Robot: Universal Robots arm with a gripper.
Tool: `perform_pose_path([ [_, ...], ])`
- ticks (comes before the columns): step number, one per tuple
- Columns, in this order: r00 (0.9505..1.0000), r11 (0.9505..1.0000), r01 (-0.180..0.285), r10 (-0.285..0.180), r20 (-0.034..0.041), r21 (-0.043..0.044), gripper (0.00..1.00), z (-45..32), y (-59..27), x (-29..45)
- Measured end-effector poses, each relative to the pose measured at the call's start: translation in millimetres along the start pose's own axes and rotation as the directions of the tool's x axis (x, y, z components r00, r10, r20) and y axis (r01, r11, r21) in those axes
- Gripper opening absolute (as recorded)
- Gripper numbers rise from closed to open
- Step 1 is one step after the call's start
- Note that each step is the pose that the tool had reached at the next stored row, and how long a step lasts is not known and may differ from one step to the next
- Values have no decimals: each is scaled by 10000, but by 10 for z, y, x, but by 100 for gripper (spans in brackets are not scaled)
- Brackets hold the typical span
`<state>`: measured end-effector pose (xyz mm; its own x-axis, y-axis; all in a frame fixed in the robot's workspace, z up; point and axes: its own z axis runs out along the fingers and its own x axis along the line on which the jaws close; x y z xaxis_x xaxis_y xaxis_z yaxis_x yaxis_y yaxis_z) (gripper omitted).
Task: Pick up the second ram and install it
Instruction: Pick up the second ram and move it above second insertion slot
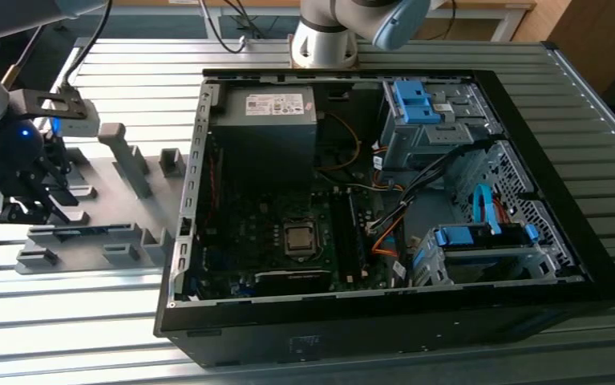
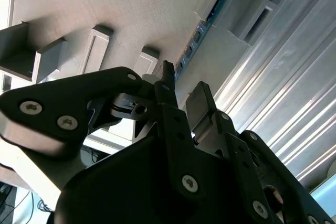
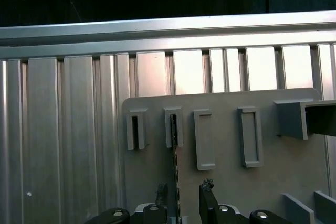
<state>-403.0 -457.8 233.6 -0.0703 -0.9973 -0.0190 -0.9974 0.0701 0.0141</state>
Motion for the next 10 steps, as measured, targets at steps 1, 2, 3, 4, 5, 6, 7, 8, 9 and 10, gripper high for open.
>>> perform_pose_path([
  [1, 10000, 10000, 0, 0, 0, -1, 37, 8, 0, 0],
  [2, 10000, 10000, 0, 0, 0, -1, 37, 15, 0, 0],
  [3, 10000, 10000, 1, -1, -1, -1, 37, 21, -1, 1],
  [4, 10000, 10000, 1, -1, -1, -1, 37, 27, -1, 1],
  [5, 10000, 10000, 1, -1, -1, -1, 37, 33, -1, 1],
  [6, 10000, 10000, 1, -1, -1, -2, 37, 38, -1, 1],
  [7, 10000, 10000, 1, -1, -1, -1, 37, 44, -1, 1],
  [8, 10000, 10000, 1, -1, -1, -2, 37, 48, -1, 2],
  [9, 10000, 10000, 1, -1, -1, -2, 37, 53, -1, 2],
  [10, 10000, 10000, 1, -1, -1, -2, 37, 58, -1, 2],
])
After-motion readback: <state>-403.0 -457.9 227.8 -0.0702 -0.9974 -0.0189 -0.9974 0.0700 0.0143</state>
